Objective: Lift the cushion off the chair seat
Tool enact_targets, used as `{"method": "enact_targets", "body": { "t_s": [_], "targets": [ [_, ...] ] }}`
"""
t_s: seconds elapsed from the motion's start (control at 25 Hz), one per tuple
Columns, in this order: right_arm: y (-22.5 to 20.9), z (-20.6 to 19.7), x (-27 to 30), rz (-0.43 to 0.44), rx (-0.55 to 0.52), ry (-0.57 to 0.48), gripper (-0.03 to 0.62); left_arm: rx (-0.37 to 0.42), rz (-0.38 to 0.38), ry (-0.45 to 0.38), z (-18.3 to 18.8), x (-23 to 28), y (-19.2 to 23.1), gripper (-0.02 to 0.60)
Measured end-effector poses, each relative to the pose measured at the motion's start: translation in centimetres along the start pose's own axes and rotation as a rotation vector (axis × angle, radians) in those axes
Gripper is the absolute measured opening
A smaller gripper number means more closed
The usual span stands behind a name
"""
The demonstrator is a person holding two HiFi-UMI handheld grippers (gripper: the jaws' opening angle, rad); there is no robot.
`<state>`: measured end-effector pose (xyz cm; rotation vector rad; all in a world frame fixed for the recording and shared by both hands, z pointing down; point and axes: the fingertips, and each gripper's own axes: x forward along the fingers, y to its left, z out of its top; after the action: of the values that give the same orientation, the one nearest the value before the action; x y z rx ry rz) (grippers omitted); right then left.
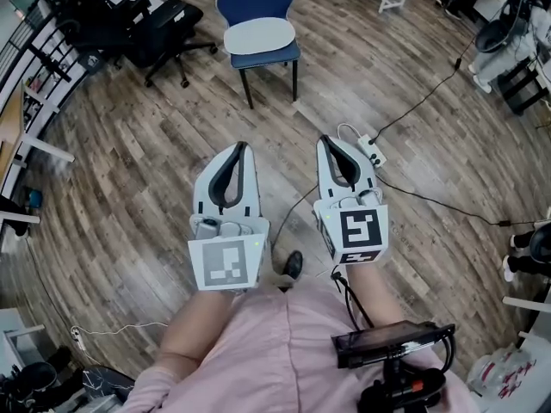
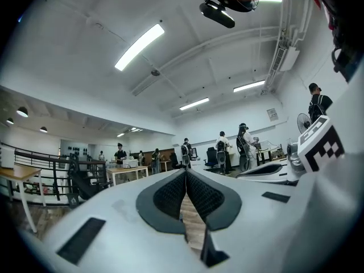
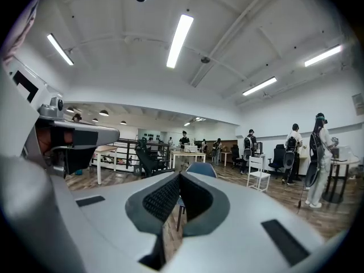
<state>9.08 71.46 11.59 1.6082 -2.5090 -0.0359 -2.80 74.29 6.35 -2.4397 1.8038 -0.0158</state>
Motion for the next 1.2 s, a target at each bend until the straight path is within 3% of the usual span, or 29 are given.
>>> {"method": "enact_targets", "body": {
  "t_s": [0.36, 0.48, 0.68, 0.92, 1.2],
  "targets": [
    [-1.8, -1.1, 7.0, -0.005, 0.000, 0.033, 0.003, -0.028, 0.011, 0.041, -2.7, 6.3, 4.0, 0.014],
    [-2.7, -1.3, 11.4, 0.002, 0.006, 0.034, 0.115, -0.041, 0.014, 0.061, -4.1, 10.2, 6.4, 0.014],
    [-4.1, 0.1, 19.8, -0.027, 0.001, 0.021, 0.153, -0.035, 0.003, 0.062, -4.9, 17.3, 11.4, 0.014],
    [-5.3, 3.8, 28.7, -0.070, -0.020, -0.021, 0.152, -0.026, -0.020, 0.026, -3.7, 24.4, 17.4, 0.014],
    [-6.0, 6.0, 33.9, -0.103, -0.045, -0.042, 0.135, -0.028, -0.025, -0.020, -2.9, 29.1, 21.5, 0.014]
  ]
}}
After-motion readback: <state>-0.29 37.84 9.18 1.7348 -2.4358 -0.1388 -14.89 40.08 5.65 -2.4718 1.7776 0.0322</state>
